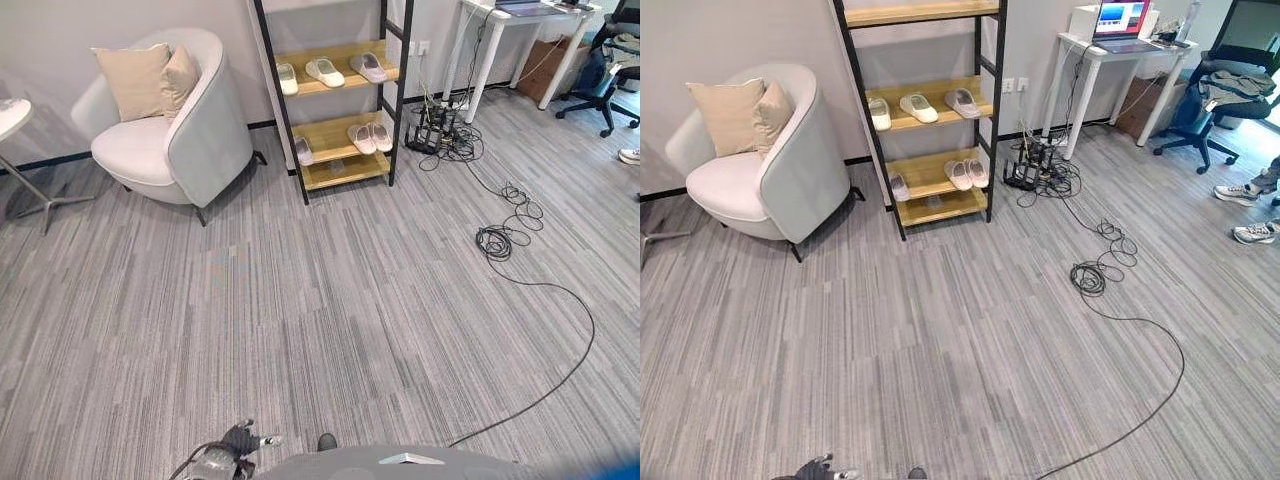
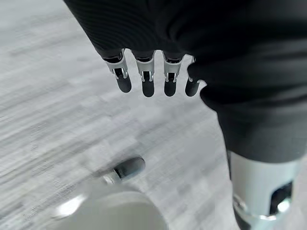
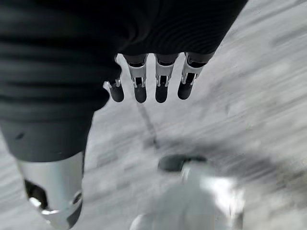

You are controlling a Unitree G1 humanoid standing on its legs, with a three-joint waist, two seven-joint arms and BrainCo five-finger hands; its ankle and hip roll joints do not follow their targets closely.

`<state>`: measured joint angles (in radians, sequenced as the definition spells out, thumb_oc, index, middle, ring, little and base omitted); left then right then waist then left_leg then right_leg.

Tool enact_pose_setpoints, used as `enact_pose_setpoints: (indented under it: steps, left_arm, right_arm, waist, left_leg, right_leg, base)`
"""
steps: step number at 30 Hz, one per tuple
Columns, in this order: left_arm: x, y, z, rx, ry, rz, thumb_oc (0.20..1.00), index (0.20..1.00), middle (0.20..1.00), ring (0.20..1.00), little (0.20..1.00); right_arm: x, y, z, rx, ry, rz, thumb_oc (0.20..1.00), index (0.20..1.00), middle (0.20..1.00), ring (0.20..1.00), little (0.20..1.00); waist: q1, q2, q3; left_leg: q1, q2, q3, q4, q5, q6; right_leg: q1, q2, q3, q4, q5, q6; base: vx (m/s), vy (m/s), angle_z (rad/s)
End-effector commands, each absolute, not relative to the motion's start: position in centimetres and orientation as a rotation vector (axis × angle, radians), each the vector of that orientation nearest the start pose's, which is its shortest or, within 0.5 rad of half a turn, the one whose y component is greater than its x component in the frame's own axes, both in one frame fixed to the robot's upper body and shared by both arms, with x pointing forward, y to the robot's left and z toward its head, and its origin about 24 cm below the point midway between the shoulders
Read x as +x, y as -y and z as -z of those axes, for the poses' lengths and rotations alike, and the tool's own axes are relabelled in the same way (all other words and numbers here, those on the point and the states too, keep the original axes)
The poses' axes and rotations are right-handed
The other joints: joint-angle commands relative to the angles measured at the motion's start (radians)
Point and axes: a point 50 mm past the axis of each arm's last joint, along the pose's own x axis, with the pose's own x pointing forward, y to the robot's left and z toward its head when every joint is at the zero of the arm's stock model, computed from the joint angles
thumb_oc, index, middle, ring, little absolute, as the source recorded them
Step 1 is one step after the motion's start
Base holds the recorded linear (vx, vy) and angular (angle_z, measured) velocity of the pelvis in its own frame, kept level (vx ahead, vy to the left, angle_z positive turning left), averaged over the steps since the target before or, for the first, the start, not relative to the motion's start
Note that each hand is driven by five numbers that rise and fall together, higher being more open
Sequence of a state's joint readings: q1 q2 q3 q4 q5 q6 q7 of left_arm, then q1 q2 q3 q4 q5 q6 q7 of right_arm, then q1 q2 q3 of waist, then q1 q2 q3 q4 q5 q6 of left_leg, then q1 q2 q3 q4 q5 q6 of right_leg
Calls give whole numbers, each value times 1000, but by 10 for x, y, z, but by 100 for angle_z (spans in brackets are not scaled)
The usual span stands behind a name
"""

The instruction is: Arrange the slippers neatly on the shoe rack.

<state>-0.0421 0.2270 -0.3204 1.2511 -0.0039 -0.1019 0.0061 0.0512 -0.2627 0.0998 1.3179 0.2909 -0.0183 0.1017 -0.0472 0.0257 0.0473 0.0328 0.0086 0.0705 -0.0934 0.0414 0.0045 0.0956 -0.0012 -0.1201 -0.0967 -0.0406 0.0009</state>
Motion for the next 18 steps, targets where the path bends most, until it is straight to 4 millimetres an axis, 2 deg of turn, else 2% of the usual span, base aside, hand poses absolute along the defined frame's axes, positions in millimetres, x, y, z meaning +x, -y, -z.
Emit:
enact_pose_setpoints:
  steps: [1,2,3,4,5,6,7,8,9,11,13,14,15,16,18]
  left_arm:
    - [130,-214,154,508,-1063,202,1000,1000,1000,1000,1000]
    - [133,-212,154,493,-1057,195,1000,1000,1000,1000,1000]
    - [137,-206,153,472,-1044,189,1000,1000,1000,1000,1000]
    - [138,-202,154,471,-1040,181,1000,1000,1000,1000,1000]
    - [142,-200,153,456,-1025,166,1000,1000,1000,1000,1000]
    - [143,-200,152,442,-1016,150,1000,1000,1000,1000,1000]
    - [145,-198,151,436,-1006,139,1000,1000,1000,1000,1000]
    - [148,-196,151,429,-999,133,1000,1000,1000,1000,1000]
    - [142,-191,153,412,-1013,128,1000,1000,1000,1000,1000]
    - [131,-189,158,403,-1042,128,1000,1000,1000,1000,1000]
    - [121,-188,161,412,-1079,132,1000,1000,1000,1000,1000]
    - [102,-192,167,396,-1166,116,1000,1000,1000,1000,1000]
    - [86,-199,170,397,-1222,96,1000,1000,1000,1000,1000]
    - [80,-206,170,390,-1250,68,1000,1000,1000,1000,1000]
    - [79,-209,170,387,-1255,54,1000,1000,1000,1000,1000]
  right_arm:
    - [54,264,161,-71,-1308,200,1000,1000,1000,1000,1000]
    - [54,261,161,-84,-1315,175,1000,1000,1000,1000,1000]
    - [68,233,166,-72,-1274,113,1000,1000,1000,1000,1000]
    - [74,212,169,-57,-1246,42,1000,1000,1000,1000,1000]
    - [83,204,168,-90,-1216,-8,1000,1000,1000,1000,1000]
    - [86,199,167,-136,-1196,-65,1000,1000,1000,1000,1000]
    - [90,197,166,-162,-1180,-90,1000,1000,1000,1000,1000]
    - [93,196,165,-182,-1173,-99,1000,1000,1000,1000,1000]
    - [94,193,165,-207,-1163,-117,1000,1000,1000,1000,1000]
    - [95,188,166,-204,-1163,-125,1000,1000,1000,1000,1000]
    - [105,180,164,-209,-1132,-151,1000,1000,1000,1000,1000]
    - [120,169,160,-222,-1083,-197,1000,1000,1000,1000,1000]
    - [125,161,158,-212,-1052,-228,1000,1000,1000,1000,1000]
    - [135,150,153,-198,-1001,-262,1000,1000,1000,1000,1000]
    - [138,144,151,-191,-982,-283,1000,1000,1000,1000,1000]
  waist:
    - [-7,-13,29]
    - [-10,-12,34]
    - [-15,-11,41]
    - [-26,-10,50]
    - [-37,-20,78]
    - [-28,-33,106]
    - [-21,-40,122]
    - [-13,-46,135]
    - [6,-54,144]
    - [36,-60,139]
    - [60,-58,133]
    - [90,-64,117]
    - [88,-70,96]
    - [86,-79,80]
    - [85,-85,76]
  left_leg:
    - [34,46,-9,6,-58,-87]
    - [34,50,-9,6,-56,-90]
    - [33,57,-7,6,-52,-95]
    - [36,68,-1,6,-47,-101]
    - [16,92,29,90,-60,-110]
    - [-58,117,42,260,-45,-118]
    - [-103,129,47,340,-21,-116]
    - [-146,132,52,421,1,-107]
    - [-229,102,53,466,-11,-87]
    - [-280,47,33,382,-38,-72]
    - [-292,22,16,288,0,-77]
    - [-305,-4,-41,228,16,-82]
    - [-272,-11,-45,202,11,-63]
    - [-241,-20,-33,188,-5,-42]
    - [-219,-26,-22,177,-17,-31]
  right_leg:
    - [10,-74,-23,9,-21,113]
    - [10,-69,-21,9,-24,108]
    - [9,-64,-19,9,-26,101]
    - [6,-55,-9,14,-29,92]
    - [-27,-47,30,87,-59,68]
    - [-25,-43,49,113,-75,47]
    - [-17,-41,48,117,-79,39]
    - [-7,-42,44,115,-84,32]
    - [9,-44,51,124,-99,25]
    - [41,-46,65,110,-117,34]
    - [68,-42,66,101,-125,42]
    - [93,-36,100,103,-134,52]
    - [95,-44,112,128,-135,62]
    - [81,-57,127,173,-118,79]
    - [70,-63,136,205,-100,92]
  base:
    - [17,-158,-1]
    - [20,-176,-2]
    - [44,-181,-2]
    - [47,-253,1]
    - [46,-312,3]
    - [38,-327,-14]
    - [39,-252,-45]
    - [134,-189,-47]
    - [220,-105,-35]
    - [298,6,5]
    - [353,96,-49]
    - [572,248,-123]
    - [669,347,-163]
    - [417,239,-125]
    - [269,192,-66]
